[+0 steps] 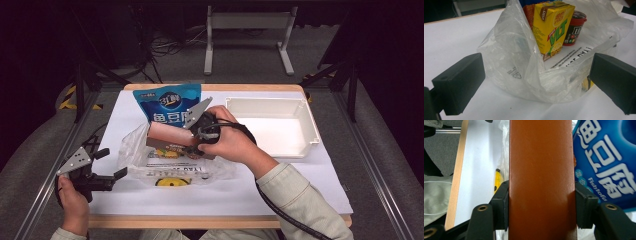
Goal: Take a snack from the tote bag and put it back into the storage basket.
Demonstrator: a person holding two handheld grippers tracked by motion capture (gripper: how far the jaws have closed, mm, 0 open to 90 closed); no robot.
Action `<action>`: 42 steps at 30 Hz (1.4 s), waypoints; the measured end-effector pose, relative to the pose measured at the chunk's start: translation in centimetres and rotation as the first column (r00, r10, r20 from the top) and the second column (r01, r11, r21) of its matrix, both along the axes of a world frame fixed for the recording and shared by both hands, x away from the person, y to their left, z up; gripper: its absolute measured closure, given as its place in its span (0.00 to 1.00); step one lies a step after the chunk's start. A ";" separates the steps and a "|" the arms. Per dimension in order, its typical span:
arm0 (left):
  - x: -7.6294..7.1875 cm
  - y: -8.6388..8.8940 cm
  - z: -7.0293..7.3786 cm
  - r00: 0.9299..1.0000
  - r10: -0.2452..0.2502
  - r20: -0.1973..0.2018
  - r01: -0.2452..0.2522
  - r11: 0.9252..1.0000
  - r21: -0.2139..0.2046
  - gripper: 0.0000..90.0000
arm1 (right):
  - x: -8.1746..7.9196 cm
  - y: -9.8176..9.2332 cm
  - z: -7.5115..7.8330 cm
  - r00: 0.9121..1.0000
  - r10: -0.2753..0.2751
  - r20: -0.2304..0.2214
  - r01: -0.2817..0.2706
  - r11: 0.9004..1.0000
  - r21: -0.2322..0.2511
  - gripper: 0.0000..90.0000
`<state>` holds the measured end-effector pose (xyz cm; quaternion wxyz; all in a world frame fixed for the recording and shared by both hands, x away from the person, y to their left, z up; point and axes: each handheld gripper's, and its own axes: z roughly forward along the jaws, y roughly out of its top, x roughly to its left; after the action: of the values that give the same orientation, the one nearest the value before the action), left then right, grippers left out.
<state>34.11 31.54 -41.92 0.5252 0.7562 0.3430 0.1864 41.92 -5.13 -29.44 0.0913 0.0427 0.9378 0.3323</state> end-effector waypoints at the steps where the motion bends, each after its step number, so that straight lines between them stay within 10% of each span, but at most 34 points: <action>1: 0.0 0.0 0.0 1.000 0.000 0.001 0.000 1.000 0.001 0.01 | 0.0 -0.2 0.1 1.000 -0.005 0.000 0.005 1.000 0.002 0.47; 42: -0.8 0.1 -0.2 1.000 0.006 -0.009 -0.005 1.000 0.023 0.01 | 1.7 -10.0 3.3 0.989 -0.146 0.037 0.145 0.989 0.023 0.47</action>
<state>33.29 31.67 -42.08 0.5144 0.7621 0.3453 0.1882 43.58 -15.13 -26.19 0.1330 0.1055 0.9268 0.3351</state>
